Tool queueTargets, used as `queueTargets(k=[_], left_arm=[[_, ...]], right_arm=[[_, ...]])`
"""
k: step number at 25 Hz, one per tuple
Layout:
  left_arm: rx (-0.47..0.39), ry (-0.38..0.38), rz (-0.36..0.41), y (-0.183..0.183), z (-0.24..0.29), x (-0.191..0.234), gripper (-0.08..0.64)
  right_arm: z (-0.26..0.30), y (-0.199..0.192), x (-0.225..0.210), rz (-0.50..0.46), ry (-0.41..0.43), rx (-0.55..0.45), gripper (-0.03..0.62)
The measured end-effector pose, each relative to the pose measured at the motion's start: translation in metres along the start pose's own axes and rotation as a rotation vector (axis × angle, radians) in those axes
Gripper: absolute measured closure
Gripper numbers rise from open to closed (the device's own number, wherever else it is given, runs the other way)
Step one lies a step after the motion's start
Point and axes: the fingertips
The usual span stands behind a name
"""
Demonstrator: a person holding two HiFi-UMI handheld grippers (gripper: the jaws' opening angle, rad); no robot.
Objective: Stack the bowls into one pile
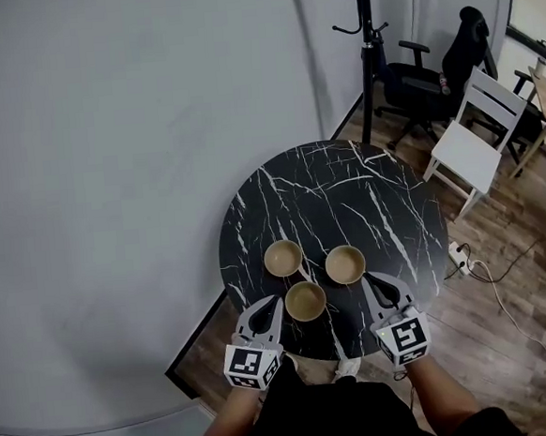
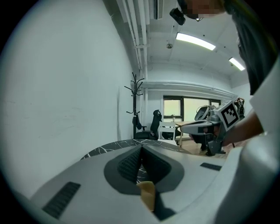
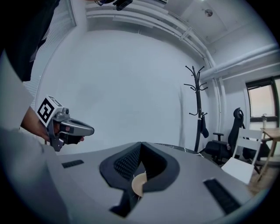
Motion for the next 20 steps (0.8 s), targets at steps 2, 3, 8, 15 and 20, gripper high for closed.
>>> queueTargets(k=[2,3,8,15,20], left_arm=[[-0.002,-0.013,0.002,0.002,0.005,0.003,0.546],[-0.002,-0.021,0.004,0.003,0.007,0.005,0.546],[0.002,-0.048,0.001,0.008,0.021,0.022,0.546],[0.024,-0.082,-0.003,0.006,0.033,0.037,0.546],[0.04,-0.098,-0.017,0.001,0.037,0.049,0.546]], right_arm=[[0.008,0.001,-0.006,-0.016,-0.004,0.022,0.581],[0.014,-0.001,-0.009,-0.014,-0.009,0.023,0.581],[0.034,-0.018,-0.018,0.011,-0.057,0.041,0.581],[0.048,-0.054,-0.026,0.057,-0.121,0.137,0.581],[0.054,-0.085,-0.031,0.079,-0.172,0.203,0.581]])
Point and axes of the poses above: the fingertips, and each gripper's own axes: z forward along the fingers, x to its left, y out of its top, and after that the axes turned 5 degrees about -z, right-handed
